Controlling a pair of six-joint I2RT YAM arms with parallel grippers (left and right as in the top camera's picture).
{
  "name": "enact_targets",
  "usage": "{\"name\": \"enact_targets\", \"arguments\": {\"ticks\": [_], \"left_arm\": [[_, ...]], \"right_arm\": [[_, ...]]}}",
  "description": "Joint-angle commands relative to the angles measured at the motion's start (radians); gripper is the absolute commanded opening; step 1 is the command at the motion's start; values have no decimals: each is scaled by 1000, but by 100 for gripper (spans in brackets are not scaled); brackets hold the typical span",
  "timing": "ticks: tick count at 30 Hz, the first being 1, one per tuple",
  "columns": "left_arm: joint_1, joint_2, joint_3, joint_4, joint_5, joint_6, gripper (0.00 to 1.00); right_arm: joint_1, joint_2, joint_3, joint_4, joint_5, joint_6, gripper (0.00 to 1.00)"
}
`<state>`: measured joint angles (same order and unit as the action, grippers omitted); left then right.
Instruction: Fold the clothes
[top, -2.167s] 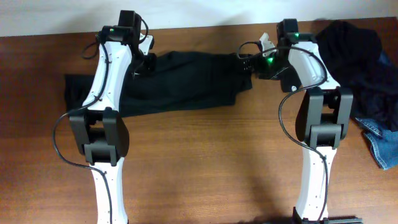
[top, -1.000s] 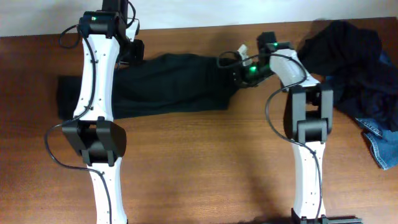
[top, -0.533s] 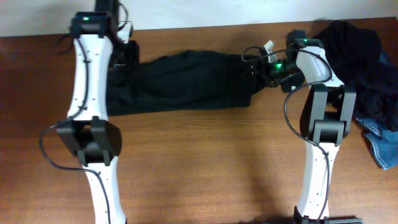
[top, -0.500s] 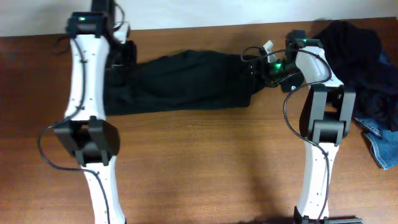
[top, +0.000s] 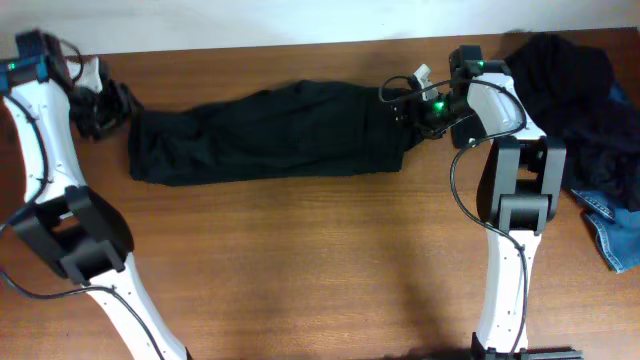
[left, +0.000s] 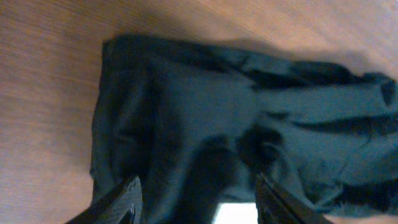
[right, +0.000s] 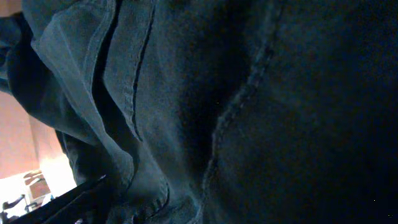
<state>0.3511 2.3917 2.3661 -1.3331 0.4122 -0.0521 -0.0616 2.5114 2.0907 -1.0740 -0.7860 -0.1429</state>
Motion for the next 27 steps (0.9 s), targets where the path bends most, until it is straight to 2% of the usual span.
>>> {"name": "enact_targets", "arguments": {"ticks": [1,4,9,12,15,21,27], "left_arm": [[30,-18,-167,84,122,-8,58],[54,-18,-304,193,162,-8,58],[75,-18,-412,330,240,-8,58],[93,-19,-414,345,260,-7,58],[113,-34,-395,344,352,0,57],[138,-98,-394,348,341,4,57],[153,-98,-394,346,255,4,57]], "right_arm": [[30,8,-13,-16,60,-19,92],[29,8,-13,-34,85,-26,92],[30,8,-13,-39,91,-26,92],[29,8,-13,-41,92,-26,95],[30,8,-13,-39,92,-25,96],[30,8,-13,-80,138,-26,96],[30,8,-13,-86,148,-25,97]]}}
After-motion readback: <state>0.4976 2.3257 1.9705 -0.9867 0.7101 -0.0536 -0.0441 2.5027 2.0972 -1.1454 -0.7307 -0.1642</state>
